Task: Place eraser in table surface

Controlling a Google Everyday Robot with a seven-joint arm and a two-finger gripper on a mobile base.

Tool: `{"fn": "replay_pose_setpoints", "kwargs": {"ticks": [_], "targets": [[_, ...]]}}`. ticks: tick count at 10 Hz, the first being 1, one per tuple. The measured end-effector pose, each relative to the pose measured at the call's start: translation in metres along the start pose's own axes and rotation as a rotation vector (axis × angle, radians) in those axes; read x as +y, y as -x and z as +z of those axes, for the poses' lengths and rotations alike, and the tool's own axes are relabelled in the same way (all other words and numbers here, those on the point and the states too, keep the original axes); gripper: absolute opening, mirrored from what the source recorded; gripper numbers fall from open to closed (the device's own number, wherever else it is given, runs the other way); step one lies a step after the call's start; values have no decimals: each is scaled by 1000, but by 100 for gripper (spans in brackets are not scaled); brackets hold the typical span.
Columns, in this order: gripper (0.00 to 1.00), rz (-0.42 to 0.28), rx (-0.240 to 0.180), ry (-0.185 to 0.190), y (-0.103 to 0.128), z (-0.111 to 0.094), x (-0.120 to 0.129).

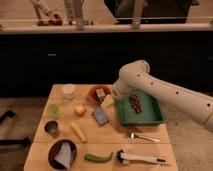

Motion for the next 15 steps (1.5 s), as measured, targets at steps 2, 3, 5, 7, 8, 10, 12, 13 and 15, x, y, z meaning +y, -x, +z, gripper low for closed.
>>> {"fn": "replay_pose_setpoints", "kwargs": {"ticks": [2,3,5,7,8,10,12,13,15], "targets": [[80,-14,-6,-8,11,7,18],[80,-15,-13,-13,15,8,23],[80,-5,-25,-18,17,9,24],[80,3,-25,-13,26,19,28],[80,6,-27,-18,32,25,31],[80,17,-38,-54,41,38,34],[80,40,-47,-85,48,50,34],[80,57,-50,-105,51,57,31],[80,81,-47,-121,59,69,26]]}}
